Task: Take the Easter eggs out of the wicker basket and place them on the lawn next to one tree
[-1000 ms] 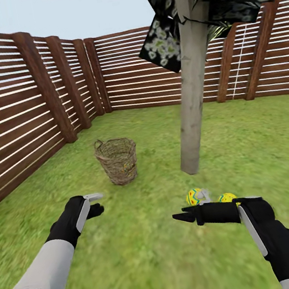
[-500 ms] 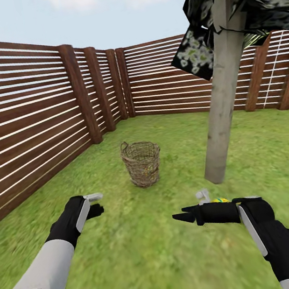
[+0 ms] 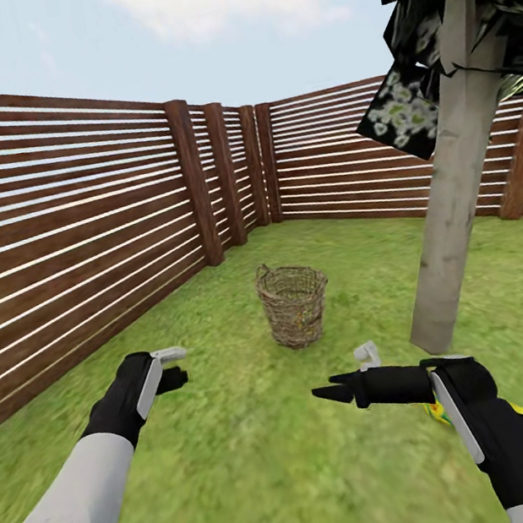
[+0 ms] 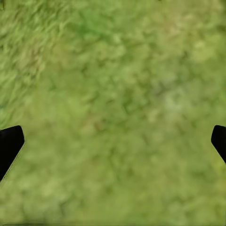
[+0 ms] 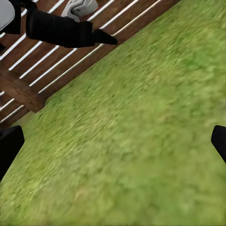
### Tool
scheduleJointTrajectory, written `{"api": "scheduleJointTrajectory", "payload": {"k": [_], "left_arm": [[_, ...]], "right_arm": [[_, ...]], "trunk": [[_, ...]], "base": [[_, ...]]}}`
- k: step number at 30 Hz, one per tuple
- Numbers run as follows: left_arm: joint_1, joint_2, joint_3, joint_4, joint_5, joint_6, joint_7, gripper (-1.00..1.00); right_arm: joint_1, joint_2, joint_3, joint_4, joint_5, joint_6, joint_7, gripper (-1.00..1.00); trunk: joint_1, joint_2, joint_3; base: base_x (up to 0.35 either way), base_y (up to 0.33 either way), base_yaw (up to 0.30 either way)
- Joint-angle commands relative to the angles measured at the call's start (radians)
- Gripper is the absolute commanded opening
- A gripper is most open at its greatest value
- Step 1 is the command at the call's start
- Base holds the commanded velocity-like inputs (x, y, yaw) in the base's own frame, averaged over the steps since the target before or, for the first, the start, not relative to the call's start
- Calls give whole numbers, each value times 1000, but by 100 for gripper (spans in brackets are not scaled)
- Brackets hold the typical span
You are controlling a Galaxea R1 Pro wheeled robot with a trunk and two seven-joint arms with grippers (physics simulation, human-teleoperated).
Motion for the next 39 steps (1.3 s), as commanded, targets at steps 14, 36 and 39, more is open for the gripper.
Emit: {"api": "scheduleJointTrajectory", "payload": {"k": [14,36,39], "left_arm": [[-1,1,-3,-9,10,9,9,100],[1,-1,-7,-167,10,21,9,100],[1,-1,-7,-176,9,29,9,100]], "right_arm": [[0,0,-1,-1,-7,7,4,100],[0,0,0,24,-2,7,2,100],[0,0,-1,25,-2,7,2,100]], "trunk": [[-6,3,51],[-8,4,31],[-9,4,38]], "base": [[0,0,204],[0,0,5],[0,0,0]]}}
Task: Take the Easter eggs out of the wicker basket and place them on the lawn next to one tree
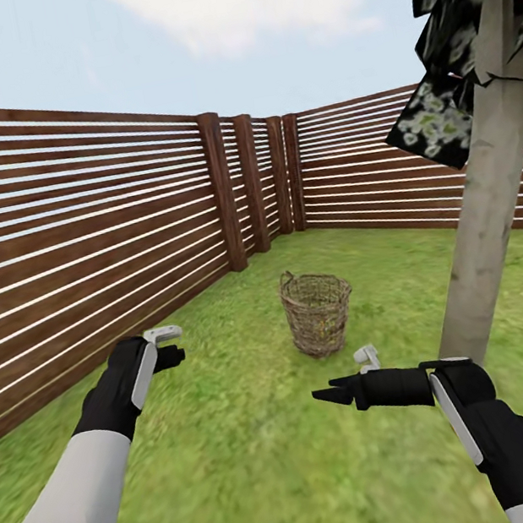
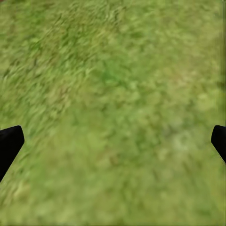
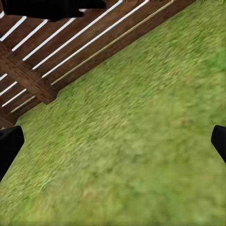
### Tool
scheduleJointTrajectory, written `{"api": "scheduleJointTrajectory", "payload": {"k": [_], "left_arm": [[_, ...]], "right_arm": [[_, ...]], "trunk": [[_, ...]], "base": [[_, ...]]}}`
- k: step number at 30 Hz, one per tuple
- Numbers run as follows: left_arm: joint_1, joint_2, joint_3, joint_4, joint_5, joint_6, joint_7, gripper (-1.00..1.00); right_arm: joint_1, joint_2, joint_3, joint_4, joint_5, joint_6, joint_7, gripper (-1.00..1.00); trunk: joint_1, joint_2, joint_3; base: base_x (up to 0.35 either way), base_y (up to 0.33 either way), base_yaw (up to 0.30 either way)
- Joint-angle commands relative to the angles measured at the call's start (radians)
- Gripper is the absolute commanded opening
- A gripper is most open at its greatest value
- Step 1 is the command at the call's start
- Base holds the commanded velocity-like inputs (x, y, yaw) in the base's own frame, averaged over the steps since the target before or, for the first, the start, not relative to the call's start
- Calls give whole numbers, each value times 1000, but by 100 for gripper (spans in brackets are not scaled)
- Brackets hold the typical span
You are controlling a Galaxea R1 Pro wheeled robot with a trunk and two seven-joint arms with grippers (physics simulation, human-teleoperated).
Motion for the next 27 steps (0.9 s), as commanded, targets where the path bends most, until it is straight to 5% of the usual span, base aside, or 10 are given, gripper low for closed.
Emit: {"api": "scheduleJointTrajectory", "payload": {"k": [1,27], "left_arm": [[0,1,-4,-2,10,5,9,100],[-1,0,-2,-3,7,20,9,100]], "right_arm": [[-1,0,-1,0,1,7,3,100],[-1,0,0,2,1,7,3,100]], "trunk": [[-1,0,1],[-12,6,60]], "base": [[0,0,0],[0,0,0]]}}
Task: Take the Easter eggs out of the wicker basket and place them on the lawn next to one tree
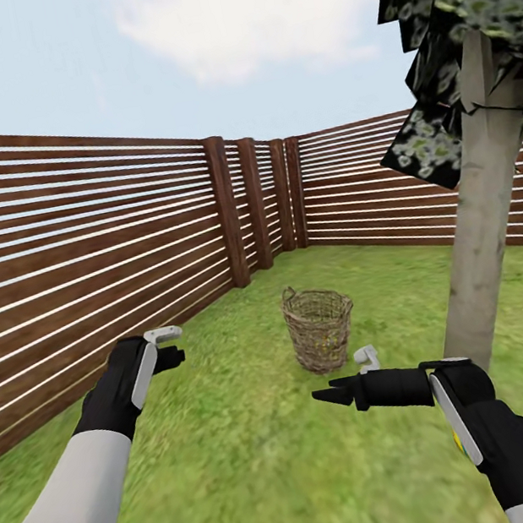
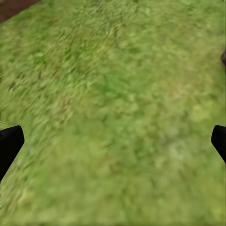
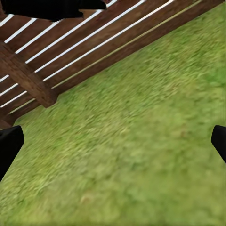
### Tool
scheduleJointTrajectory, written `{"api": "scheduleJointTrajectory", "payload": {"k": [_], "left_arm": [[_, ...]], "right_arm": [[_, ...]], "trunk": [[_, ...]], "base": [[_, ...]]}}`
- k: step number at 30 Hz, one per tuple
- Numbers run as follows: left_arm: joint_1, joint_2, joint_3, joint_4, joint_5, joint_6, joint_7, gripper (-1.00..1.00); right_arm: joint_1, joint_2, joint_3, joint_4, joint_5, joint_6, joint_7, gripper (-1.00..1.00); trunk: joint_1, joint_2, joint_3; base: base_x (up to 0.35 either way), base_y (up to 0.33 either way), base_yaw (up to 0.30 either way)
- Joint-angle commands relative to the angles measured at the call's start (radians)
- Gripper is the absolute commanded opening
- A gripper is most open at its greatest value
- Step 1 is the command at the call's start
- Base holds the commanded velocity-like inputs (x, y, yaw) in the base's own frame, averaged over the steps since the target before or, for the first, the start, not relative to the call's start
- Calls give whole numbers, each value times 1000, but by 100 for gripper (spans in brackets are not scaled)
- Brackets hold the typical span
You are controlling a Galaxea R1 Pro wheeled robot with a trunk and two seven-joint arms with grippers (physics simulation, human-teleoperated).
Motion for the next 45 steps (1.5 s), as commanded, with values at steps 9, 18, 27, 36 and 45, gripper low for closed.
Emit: {"api": "scheduleJointTrajectory", "payload": {"k": [9,18,27,36,45], "left_arm": [[-1,1,-4,-1,10,6,9,100],[-1,1,-5,-1,9,10,9,100],[-1,1,-5,0,8,10,9,100],[-1,1,-5,1,8,10,9,100],[-1,1,-5,2,9,10,9,100]], "right_arm": [[-1,0,-1,0,1,7,4,100],[-1,0,-1,0,1,7,4,100],[-1,0,-1,0,1,8,4,100],[-1,0,-1,0,1,8,4,100],[-1,0,-1,0,1,8,4,100]], "trunk": [[-4,2,19],[-15,17,38],[-50,80,52],[-84,143,65],[-119,206,79]], "base": [[0,0,0],[0,0,0],[0,0,0],[0,0,0],[0,0,0]]}}
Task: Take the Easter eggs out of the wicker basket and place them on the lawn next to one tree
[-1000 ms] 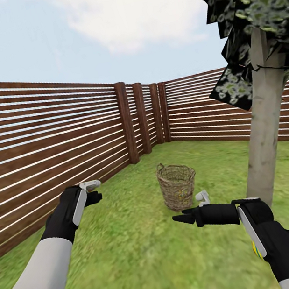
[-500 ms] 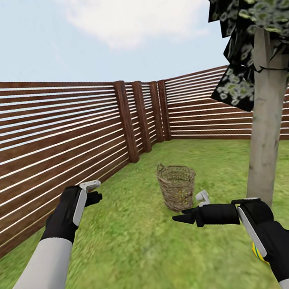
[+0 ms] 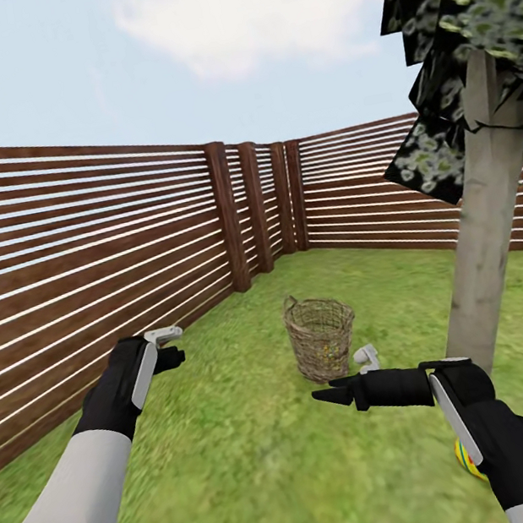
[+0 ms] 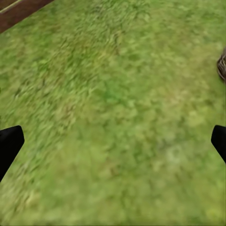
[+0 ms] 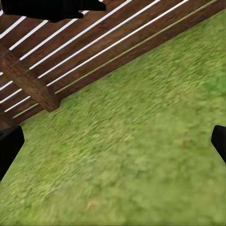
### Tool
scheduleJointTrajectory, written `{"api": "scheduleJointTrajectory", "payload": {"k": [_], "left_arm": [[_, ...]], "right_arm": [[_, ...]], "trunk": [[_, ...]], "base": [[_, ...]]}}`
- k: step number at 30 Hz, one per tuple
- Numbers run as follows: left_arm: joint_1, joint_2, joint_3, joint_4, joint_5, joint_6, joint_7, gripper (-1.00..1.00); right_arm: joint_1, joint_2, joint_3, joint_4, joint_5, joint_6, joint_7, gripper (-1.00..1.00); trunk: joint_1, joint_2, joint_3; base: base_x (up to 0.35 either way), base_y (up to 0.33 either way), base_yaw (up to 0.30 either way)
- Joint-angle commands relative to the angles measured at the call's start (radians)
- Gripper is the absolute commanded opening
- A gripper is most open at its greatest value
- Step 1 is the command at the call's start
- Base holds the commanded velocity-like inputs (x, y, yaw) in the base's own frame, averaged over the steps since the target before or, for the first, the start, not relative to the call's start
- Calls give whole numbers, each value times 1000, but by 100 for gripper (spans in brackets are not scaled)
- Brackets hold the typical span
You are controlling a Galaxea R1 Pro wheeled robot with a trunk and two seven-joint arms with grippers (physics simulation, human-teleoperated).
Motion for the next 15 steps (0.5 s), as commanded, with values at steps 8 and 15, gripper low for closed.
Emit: {"api": "scheduleJointTrajectory", "payload": {"k": [8,15], "left_arm": [[-1,1,-3,0,10,3,10,100],[-1,1,-2,0,11,23,10,100]], "right_arm": [[-1,1,-1,0,0,7,4,100],[-1,0,-1,0,0,7,4,100]], "trunk": [[-31,56,11],[-58,105,22]], "base": [[0,0,0],[0,0,0]]}}
